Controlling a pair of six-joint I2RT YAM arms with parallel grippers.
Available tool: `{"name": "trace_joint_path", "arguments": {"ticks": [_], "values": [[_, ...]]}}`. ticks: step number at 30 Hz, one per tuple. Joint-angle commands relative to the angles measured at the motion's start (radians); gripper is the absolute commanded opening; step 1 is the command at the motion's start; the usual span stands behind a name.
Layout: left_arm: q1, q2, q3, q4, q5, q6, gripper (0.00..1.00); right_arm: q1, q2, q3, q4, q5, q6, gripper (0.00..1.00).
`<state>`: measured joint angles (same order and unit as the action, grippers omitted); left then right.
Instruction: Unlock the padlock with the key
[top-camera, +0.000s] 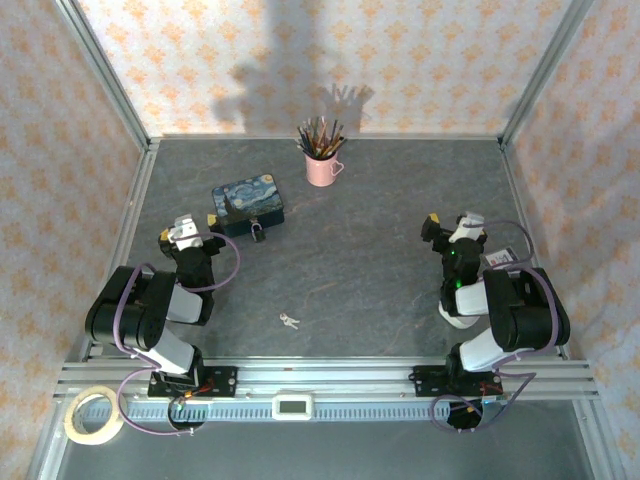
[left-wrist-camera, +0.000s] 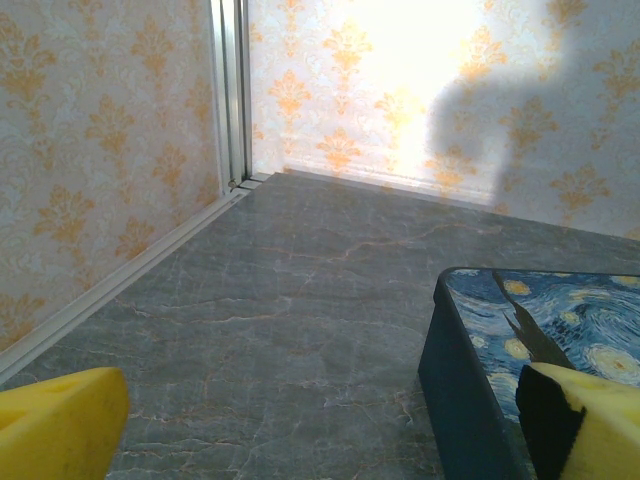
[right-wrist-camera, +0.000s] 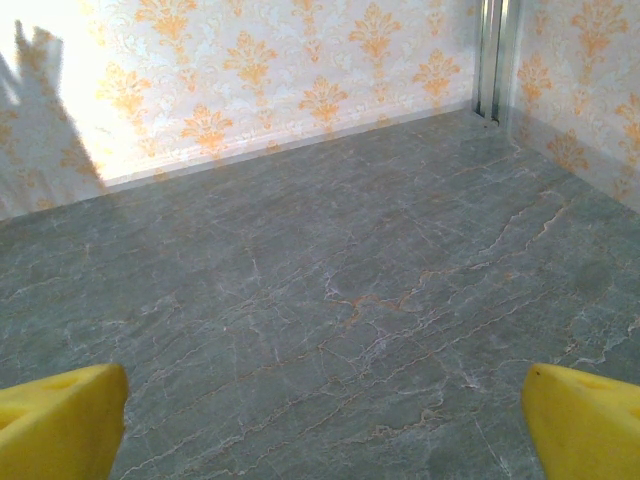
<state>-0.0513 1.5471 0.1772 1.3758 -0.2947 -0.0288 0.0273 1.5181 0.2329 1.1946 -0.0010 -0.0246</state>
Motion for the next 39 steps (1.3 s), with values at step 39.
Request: {"name": "trace_joint_path", "arguments": {"ticks": [39], "values": [[-0.423, -0.714, 0.295, -1.745, 0.108, -1.005, 0.86, 0.864, -0.161, 0.451, -1.155, -0.175, 0.426, 0.75]]}}
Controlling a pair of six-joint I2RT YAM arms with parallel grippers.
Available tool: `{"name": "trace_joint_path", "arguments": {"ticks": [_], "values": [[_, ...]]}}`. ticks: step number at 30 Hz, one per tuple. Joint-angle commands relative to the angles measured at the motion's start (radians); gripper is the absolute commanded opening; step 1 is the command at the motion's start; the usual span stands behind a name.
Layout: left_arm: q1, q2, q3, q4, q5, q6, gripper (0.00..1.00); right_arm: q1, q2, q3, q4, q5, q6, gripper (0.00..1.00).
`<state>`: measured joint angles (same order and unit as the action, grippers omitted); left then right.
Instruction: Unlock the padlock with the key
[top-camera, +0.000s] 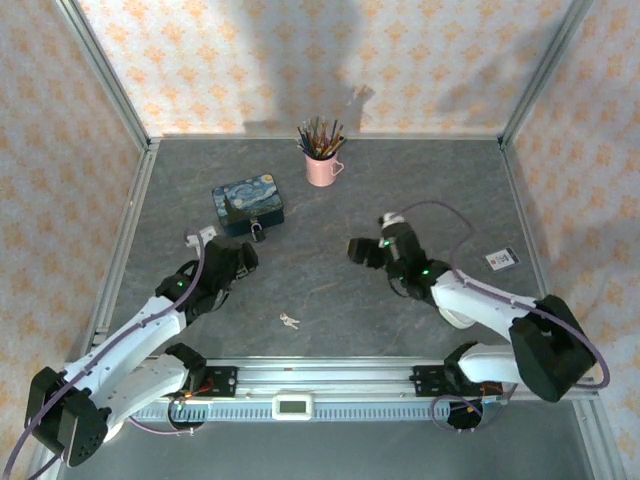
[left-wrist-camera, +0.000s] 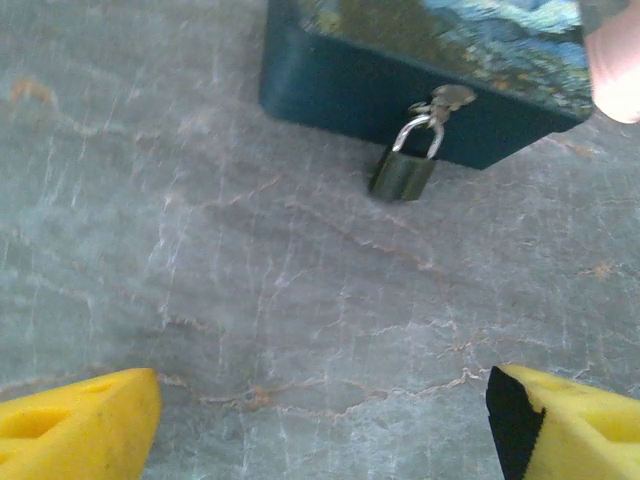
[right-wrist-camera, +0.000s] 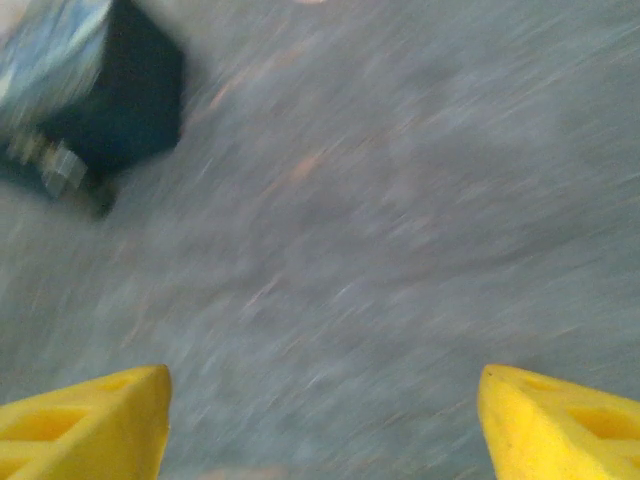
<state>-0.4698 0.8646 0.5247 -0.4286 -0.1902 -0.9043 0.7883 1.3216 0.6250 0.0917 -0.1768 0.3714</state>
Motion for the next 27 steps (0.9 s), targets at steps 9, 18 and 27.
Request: {"name": "trace_joint_path", "arguments": {"ticks": [9, 18, 27], "values": [[0.072, -0.09, -0.19, 0.29, -0.03, -0.244, 0.9, 0.428, 0.343, 0.322, -0.22, 0.182, -0.011, 0.61], [0.19, -0.161, -0.233, 0.348, 0.034, -0.23, 0.9, 0.529, 0.586, 0.584, -0.483, 0.416, -0.024, 0.48], [0.194, -0.203, -0.275, 0.363, 0.027, -0.246, 0.9, 0.549, 0.645, 0.636, -0.546, 0.432, 0.012, 0.37]]}}
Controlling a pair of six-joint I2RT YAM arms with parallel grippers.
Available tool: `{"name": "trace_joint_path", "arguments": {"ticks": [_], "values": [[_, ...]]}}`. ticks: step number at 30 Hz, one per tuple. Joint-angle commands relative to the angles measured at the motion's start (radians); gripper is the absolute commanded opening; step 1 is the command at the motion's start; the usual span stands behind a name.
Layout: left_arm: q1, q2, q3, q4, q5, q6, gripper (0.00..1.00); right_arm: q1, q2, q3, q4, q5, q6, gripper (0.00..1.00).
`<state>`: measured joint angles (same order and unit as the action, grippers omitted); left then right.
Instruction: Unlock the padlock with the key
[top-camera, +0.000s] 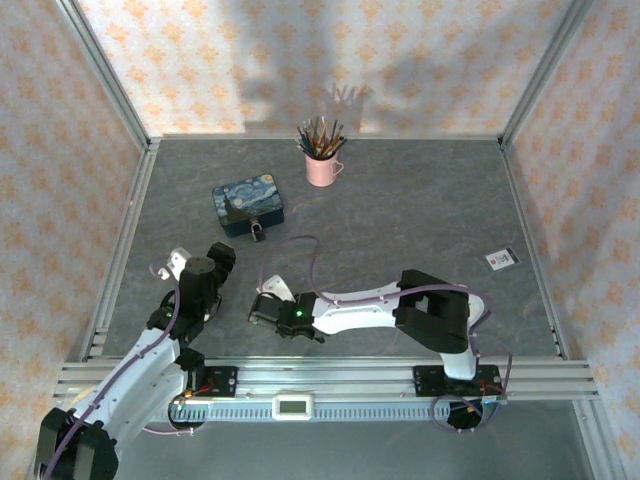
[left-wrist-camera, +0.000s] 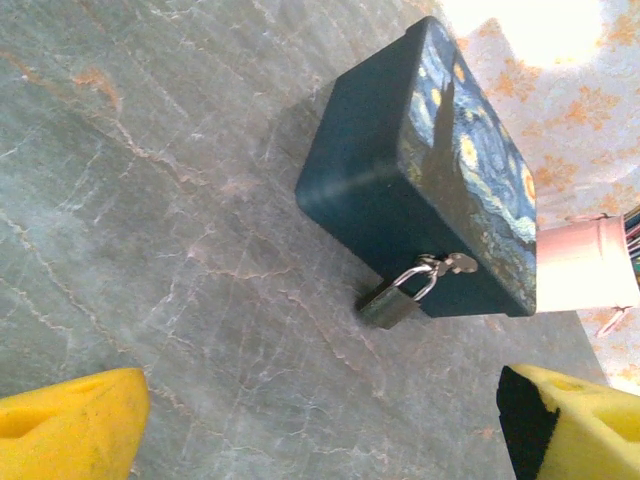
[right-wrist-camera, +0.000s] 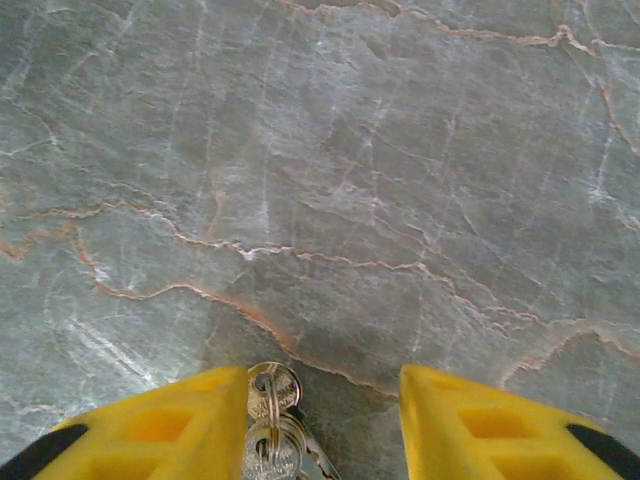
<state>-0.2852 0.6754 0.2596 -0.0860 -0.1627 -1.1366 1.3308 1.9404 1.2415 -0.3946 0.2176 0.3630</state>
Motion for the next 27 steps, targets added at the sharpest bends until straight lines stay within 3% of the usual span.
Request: {"name": "trace_joint_path", "arguments": {"ticks": [1, 7, 15, 21, 27], "values": [[0.009, -0.015, -0.009, 0.019, -0.003, -0.01, 0.9, 0.008, 0.032, 0.018, -0.058, 0.032, 0.023, 0.36], [0.009, -0.03, -0.007, 0.014, -0.009, -0.009, 0.9, 0.009, 0.047, 0.01, -0.034, 0.02, 0.027, 0.3], [0.009, -0.04, -0.004, 0.039, 0.018, -0.003, 0.9, -0.017, 0.001, -0.038, 0.022, -0.038, 0.037, 0.02], [0.01, 0.008, -0.001, 0.184, 0.151, 0.038, 0.88, -0.137, -0.206, -0.191, 0.211, -0.25, -0.004, 0.0], [-0.01, 0.078, 0.007, 0.316, 0.248, -0.009, 0.88, -0.294, -0.402, -0.325, 0.349, -0.451, -0.073, 0.0]]}}
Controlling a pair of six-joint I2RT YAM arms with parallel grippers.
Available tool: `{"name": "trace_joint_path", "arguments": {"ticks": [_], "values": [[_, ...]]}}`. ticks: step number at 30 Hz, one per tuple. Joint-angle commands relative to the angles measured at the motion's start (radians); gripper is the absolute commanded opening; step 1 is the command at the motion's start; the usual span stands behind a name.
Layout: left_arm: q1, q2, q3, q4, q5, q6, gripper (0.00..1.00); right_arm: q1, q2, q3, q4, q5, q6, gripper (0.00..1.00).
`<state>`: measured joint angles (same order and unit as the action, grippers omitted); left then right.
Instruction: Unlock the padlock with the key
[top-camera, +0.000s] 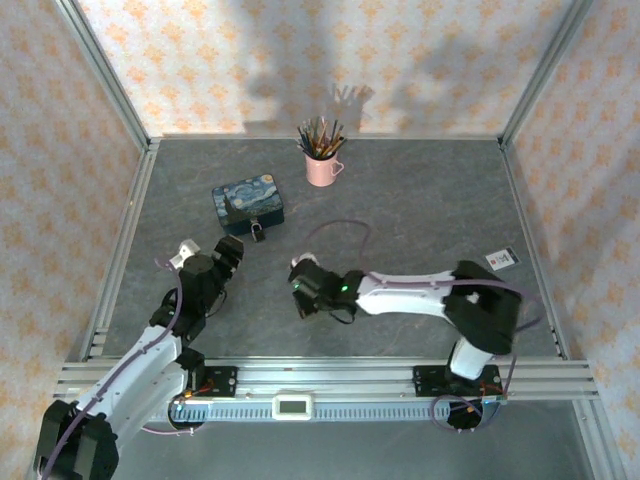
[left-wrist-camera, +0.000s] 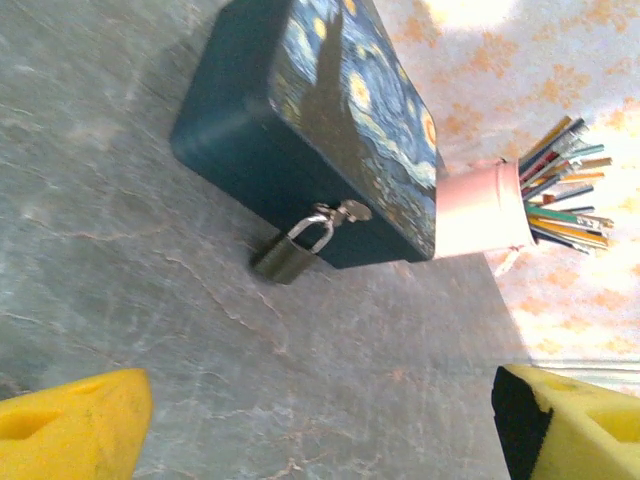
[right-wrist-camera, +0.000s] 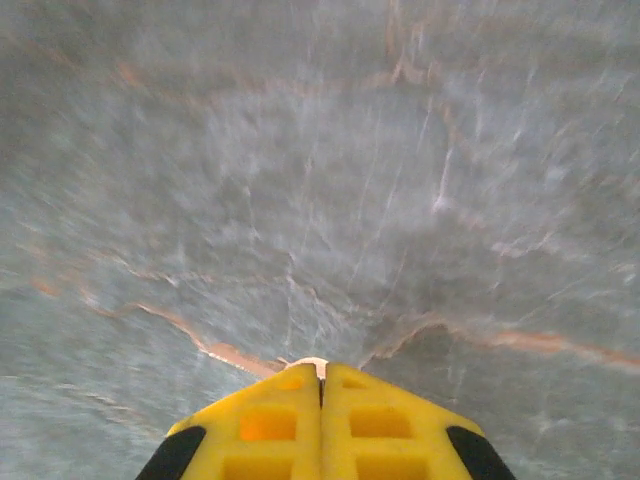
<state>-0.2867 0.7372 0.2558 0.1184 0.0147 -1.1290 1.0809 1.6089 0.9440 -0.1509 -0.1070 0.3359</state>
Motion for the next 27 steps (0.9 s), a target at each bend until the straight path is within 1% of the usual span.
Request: {"name": "trace_joint_path", "arguments": {"ticks": [1, 4, 6, 9, 13, 15, 17, 22, 27], "values": [[-0.02, 0.026, 0.013, 0.134, 0.075, -0.031, 0.87, -0.073, -0.089, -0.039, 0.112, -0.147, -0.046, 0.0], [-0.083, 0.053, 0.017, 0.189, 0.056, -0.077, 0.87, -0.157, -0.14, -0.069, 0.128, -0.196, -0.032, 0.0], [-0.141, 0.074, 0.014, 0.237, 0.029, -0.112, 0.87, -0.185, -0.165, -0.077, 0.133, -0.189, -0.024, 0.0], [-0.224, 0.126, 0.011, 0.312, -0.013, -0.172, 0.86, -0.197, -0.186, -0.078, 0.139, -0.157, -0.001, 0.0], [-0.291, 0.221, 0.011, 0.417, -0.021, -0.233, 0.85, -0.202, -0.196, -0.088, 0.182, -0.122, 0.075, 0.0], [-0.308, 0.263, 0.023, 0.443, -0.019, -0.234, 0.85, -0.202, -0.19, -0.096, 0.195, -0.072, 0.117, 0.0], [-0.316, 0.291, 0.049, 0.423, -0.019, -0.218, 0.85, -0.202, -0.161, -0.105, 0.188, -0.025, 0.146, 0.0], [-0.317, 0.29, 0.061, 0.398, -0.037, -0.2, 0.86, -0.202, -0.093, -0.143, 0.156, -0.024, 0.177, 0.0], [-0.317, 0.268, 0.045, 0.381, -0.066, -0.199, 0.86, -0.202, -0.072, -0.186, 0.122, 0.021, 0.166, 0.0]]}}
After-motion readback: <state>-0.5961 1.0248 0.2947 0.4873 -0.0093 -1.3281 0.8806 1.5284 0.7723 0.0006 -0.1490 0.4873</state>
